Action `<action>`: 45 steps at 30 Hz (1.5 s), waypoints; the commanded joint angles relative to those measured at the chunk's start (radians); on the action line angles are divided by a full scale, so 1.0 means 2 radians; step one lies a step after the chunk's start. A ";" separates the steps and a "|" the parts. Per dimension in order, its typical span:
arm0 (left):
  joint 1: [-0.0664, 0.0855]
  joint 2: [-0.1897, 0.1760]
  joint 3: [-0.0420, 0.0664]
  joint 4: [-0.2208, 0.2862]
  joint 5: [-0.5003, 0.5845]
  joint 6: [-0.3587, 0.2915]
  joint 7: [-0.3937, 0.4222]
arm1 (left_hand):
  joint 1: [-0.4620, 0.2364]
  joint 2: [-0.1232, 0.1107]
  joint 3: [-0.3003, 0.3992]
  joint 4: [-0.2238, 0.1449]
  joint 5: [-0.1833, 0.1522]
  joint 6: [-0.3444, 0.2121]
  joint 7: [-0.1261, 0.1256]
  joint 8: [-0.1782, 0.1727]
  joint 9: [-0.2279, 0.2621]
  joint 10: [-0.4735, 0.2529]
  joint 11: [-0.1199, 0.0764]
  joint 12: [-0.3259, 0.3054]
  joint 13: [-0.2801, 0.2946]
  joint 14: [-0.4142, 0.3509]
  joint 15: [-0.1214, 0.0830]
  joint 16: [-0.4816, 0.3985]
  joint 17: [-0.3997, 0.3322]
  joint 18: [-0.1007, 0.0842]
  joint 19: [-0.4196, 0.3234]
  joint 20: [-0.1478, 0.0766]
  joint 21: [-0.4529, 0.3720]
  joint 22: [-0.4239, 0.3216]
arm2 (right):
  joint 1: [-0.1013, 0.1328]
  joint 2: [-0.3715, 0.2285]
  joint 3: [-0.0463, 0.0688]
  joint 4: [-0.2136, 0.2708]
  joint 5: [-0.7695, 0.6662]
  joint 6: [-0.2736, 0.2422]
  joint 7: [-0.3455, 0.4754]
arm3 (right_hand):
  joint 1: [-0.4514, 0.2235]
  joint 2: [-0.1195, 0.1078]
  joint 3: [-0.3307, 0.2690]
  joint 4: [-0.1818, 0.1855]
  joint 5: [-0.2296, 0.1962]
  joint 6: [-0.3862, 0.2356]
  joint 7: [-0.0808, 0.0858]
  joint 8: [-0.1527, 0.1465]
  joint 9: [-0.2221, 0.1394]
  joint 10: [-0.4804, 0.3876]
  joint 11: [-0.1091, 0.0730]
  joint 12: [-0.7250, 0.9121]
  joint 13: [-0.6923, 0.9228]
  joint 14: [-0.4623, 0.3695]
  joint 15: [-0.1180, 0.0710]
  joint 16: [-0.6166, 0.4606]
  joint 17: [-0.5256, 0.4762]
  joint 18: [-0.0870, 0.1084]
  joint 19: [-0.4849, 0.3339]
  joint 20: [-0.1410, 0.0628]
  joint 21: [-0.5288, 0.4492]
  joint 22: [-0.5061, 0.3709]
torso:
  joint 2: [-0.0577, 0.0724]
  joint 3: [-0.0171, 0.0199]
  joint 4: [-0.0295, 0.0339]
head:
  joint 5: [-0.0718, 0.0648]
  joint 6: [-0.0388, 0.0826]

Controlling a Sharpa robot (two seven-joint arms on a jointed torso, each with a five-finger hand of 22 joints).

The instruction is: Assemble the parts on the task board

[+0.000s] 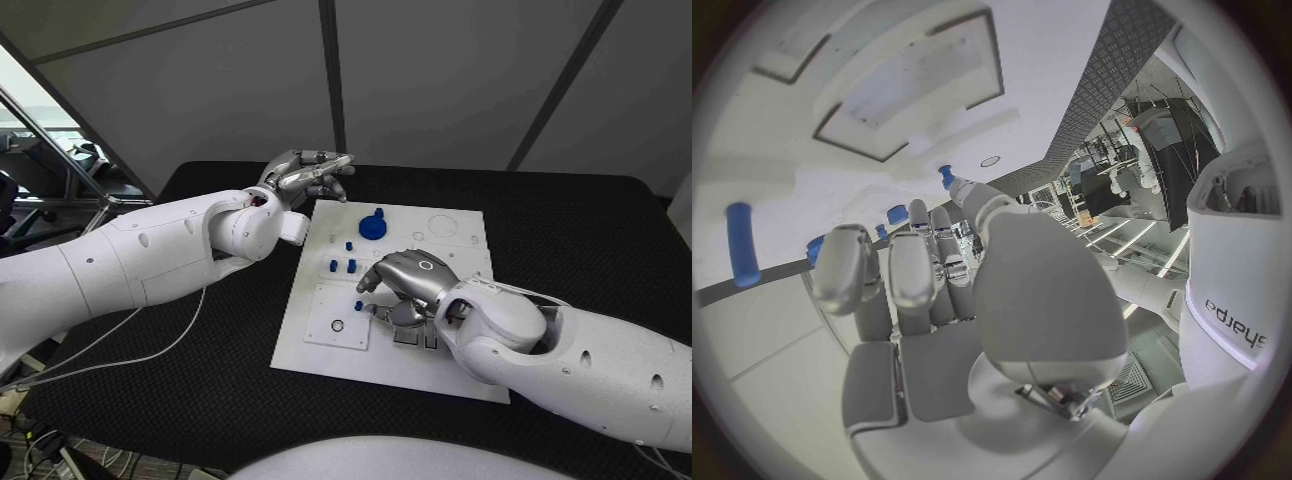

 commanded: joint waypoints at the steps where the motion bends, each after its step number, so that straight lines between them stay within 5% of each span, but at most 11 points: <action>1: 0.001 -0.001 0.000 -0.001 -0.002 0.008 -0.002 | 0.004 -0.002 0.000 -0.002 0.001 -0.004 0.001 0.001 0.000 -0.005 0.000 -0.002 -0.001 -0.004 0.001 -0.003 -0.001 0.028 -0.003 -0.002 -0.002 -0.001 | 0.001 -0.018 0.002 0.015 -0.003 -0.050 -0.010 | -0.006 -0.001 -0.004 0.000 0.003 -0.005 0.001 -0.002 -0.001 -0.005 0.001 0.004 -0.001 0.007 0.005 -0.003 -0.002 0.007 -0.004 0.000 -0.002 -0.002 | 0.000 -0.0003 -0.0001 | -0.001 0.002; 6: 0.001 -0.002 0.000 -0.002 -0.003 0.009 -0.002 | 0.004 -0.002 0.000 -0.002 0.001 -0.004 0.001 0.001 0.000 -0.005 0.000 -0.002 -0.001 -0.004 0.001 -0.003 -0.001 0.028 -0.003 -0.002 -0.002 -0.001 | 0.003 -0.053 0.019 0.032 0.006 -0.043 -0.022 | -0.007 -0.002 -0.007 0.000 0.003 -0.008 0.001 -0.002 -0.001 -0.007 0.001 0.005 -0.001 0.007 0.005 -0.004 -0.003 0.007 -0.004 0.001 -0.003 -0.002 | 0.000 -0.0006 -0.0002 | -0.004 0.003; 10: 0.001 -0.002 0.000 -0.003 -0.003 0.009 -0.003 | 0.004 -0.002 0.000 -0.002 0.001 -0.004 0.001 0.001 0.000 -0.005 0.000 -0.002 -0.001 -0.004 0.001 -0.003 -0.001 0.028 -0.003 -0.002 -0.002 -0.001 | 0.009 -0.081 0.036 0.039 0.018 -0.007 -0.037 | -0.006 -0.002 -0.010 -0.001 0.003 -0.014 -0.001 -0.002 -0.001 -0.014 0.001 0.007 -0.002 0.006 0.005 -0.006 -0.007 0.008 -0.006 0.001 -0.006 -0.005 | 0.000 -0.0007 -0.0009 | -0.007 0.006; 15: 0.001 -0.001 0.000 -0.004 -0.004 0.010 -0.003 | 0.004 -0.002 0.000 -0.002 0.001 -0.004 0.001 0.001 0.000 -0.005 0.000 -0.002 -0.001 -0.004 0.001 -0.003 -0.001 0.028 -0.003 -0.002 -0.002 -0.001 | 0.018 -0.110 0.046 0.039 0.022 0.039 -0.048 | -0.003 -0.002 -0.020 -0.002 -0.007 -0.019 -0.002 0.000 0.000 -0.027 0.001 0.014 -0.003 0.003 0.005 -0.009 -0.012 0.009 -0.010 0.001 -0.011 -0.008 | 0.000 -0.0001 -0.0002 | -0.014 0.011; 23: 0.001 0.001 0.000 -0.004 -0.004 0.010 -0.005 | 0.004 -0.002 0.001 -0.002 0.001 -0.004 0.001 0.001 0.000 -0.005 0.001 -0.002 0.000 -0.004 0.001 -0.003 -0.001 0.028 -0.003 -0.001 -0.003 -0.001 | 0.021 -0.114 0.049 0.034 0.023 0.079 -0.053 | 0.001 0.001 -0.030 -0.002 -0.015 -0.024 -0.005 0.000 0.000 -0.041 0.002 0.019 -0.005 0.001 0.005 -0.012 -0.018 0.011 -0.016 0.001 -0.019 -0.016 | 0.000 -0.0008 0.0027 | -0.016 0.012; 31: 0.001 0.000 0.000 -0.005 -0.004 0.010 -0.005 | 0.004 -0.002 0.001 -0.002 0.001 -0.004 0.001 0.001 0.000 -0.005 0.001 -0.002 0.000 -0.004 0.001 -0.003 -0.001 0.028 -0.003 -0.001 -0.003 -0.001 | 0.022 -0.109 0.049 0.029 0.025 0.113 -0.052 | 0.005 0.007 -0.033 -0.001 -0.017 -0.020 -0.005 0.002 0.002 -0.038 0.000 0.029 -0.004 0.002 0.004 -0.011 -0.017 0.011 -0.016 0.001 -0.020 -0.017 | 0.001 -0.0006 0.0001 | -0.011 0.010; 45: 0.001 0.001 0.000 -0.005 -0.004 0.008 -0.006 | 0.004 -0.002 0.001 -0.003 0.001 -0.006 0.002 0.001 -0.001 -0.007 0.001 -0.002 0.000 -0.005 0.002 -0.003 -0.001 0.028 -0.004 -0.001 -0.003 -0.001 | 0.022 -0.090 0.049 0.006 0.026 0.107 -0.047 | 0.017 0.023 -0.015 -0.001 -0.030 -0.018 -0.005 -0.001 0.000 -0.022 -0.003 0.049 -0.007 0.006 0.002 -0.008 -0.018 0.009 -0.008 -0.003 -0.016 -0.011 | 0.000 -0.0007 0.0016 | -0.014 0.010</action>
